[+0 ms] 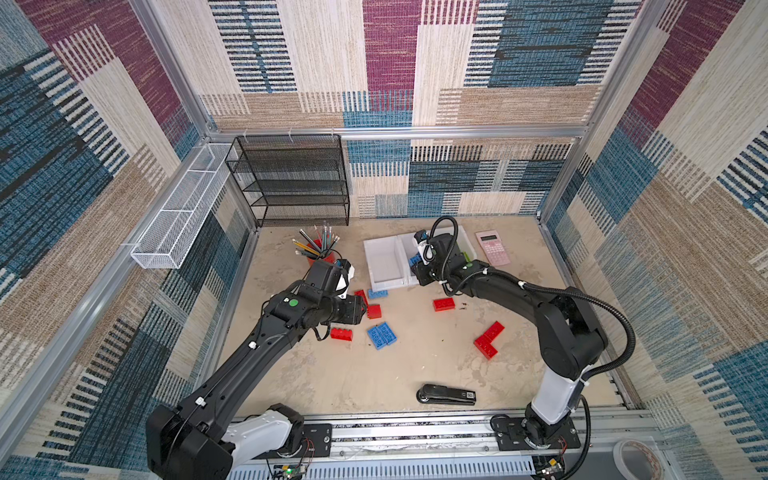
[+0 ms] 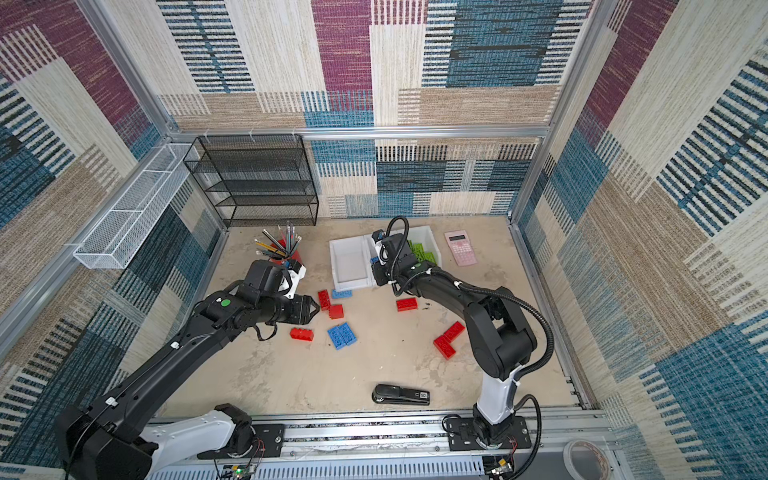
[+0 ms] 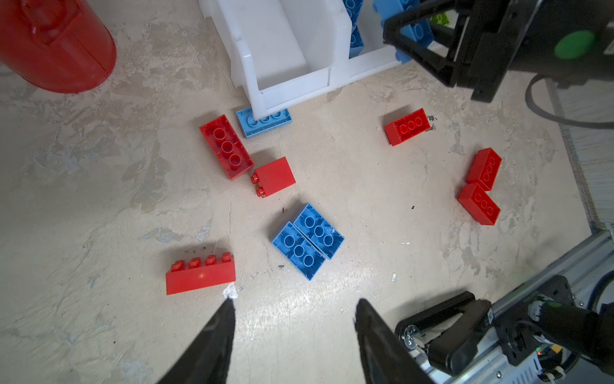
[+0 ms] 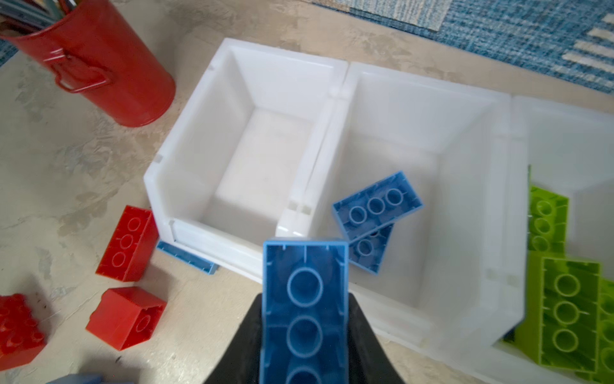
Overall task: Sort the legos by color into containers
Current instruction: 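Grasp the blue brick with the right gripper and lift it, then carry the brick over the middle compartment and open the right gripper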
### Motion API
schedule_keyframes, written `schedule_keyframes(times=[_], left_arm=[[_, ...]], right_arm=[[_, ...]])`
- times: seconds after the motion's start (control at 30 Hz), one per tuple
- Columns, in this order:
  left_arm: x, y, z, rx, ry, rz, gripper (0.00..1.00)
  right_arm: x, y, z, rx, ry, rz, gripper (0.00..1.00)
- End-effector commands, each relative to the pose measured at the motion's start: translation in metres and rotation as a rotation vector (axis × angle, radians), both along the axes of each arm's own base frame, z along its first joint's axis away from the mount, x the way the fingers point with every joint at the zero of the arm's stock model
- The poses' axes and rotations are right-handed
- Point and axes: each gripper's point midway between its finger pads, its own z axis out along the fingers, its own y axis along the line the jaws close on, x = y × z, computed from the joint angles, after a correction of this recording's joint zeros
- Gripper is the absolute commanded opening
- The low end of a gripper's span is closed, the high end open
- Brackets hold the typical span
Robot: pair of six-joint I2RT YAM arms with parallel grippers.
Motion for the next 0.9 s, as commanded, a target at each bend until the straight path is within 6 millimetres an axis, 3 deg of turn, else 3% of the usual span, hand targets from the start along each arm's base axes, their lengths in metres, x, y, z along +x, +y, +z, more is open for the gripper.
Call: schedule_keyframes(times=[0.0, 0.27, 0.5, 0.87], left_arm=[[0.005, 0.002, 0.002, 0.013, -0.032, -0.002, 0.60], [0.007, 0.005, 0.000, 0.015, -0.021, 0.009, 0.60], [0.009, 0.005, -0.003, 0.002, -0.006, 0.013, 0.60], [0.011, 0.007, -0.006, 0.001, 0.007, 0.031, 0.59]], right_arm=[[0.011, 0.001, 0.004, 0.044, 0.038, -0.014, 0.22], [0.056, -0.012, -0.005, 0.058, 0.100, -0.089, 0.23], [0.075, -0.026, -0.016, 0.015, 0.110, -0.152, 0.25], [0.081, -0.040, -0.007, 0.008, 0.080, -0.201, 0.51]])
